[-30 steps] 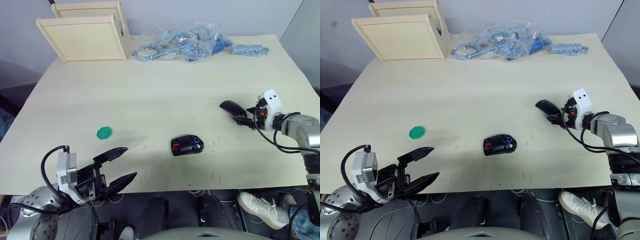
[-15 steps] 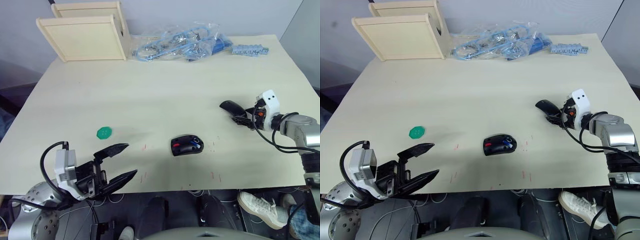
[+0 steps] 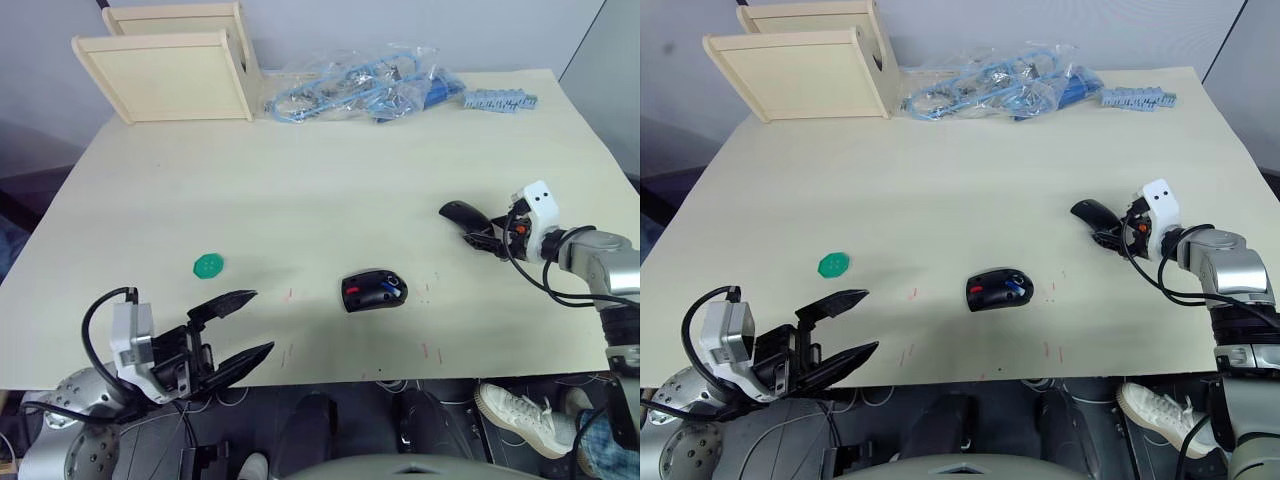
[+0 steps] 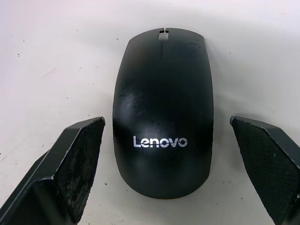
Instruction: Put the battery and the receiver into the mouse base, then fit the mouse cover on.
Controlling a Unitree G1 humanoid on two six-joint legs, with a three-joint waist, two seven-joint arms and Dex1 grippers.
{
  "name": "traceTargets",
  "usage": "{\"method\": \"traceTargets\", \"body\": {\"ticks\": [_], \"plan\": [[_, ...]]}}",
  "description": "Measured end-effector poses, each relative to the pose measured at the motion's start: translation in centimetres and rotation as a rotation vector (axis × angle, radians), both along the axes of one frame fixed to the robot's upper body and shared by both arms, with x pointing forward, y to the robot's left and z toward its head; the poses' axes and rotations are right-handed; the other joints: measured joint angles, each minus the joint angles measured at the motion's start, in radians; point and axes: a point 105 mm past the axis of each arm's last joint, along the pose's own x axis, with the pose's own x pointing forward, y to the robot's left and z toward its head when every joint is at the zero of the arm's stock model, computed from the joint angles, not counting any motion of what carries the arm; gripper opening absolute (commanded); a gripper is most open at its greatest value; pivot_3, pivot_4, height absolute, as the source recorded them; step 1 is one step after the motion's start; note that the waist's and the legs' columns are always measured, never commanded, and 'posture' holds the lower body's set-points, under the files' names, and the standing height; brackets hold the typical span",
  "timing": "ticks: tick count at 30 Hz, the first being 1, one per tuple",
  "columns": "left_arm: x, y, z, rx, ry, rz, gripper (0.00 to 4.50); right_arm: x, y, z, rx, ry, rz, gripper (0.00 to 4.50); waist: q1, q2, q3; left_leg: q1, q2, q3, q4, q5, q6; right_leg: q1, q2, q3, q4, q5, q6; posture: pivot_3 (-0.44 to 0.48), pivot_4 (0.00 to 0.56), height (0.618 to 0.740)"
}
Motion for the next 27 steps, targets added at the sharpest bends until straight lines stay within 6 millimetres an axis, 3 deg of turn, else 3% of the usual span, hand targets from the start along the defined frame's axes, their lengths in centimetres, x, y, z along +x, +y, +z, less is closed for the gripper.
{"method": "traceTargets", "body": {"ticks": [27], "plan": [[0.08,0.34,-0.62,0.004,0.008,0.017,4.47,-0.12,-0.41,-0.22,0.006,-0.003,-0.030,4.50,0.000,0.000,0.000,0.000,0.000,0.000,0.000,0.000,0.000,0.000,0.000,0.000,0.000,0.000,0.000,0.000,0.150,0.740]]}}
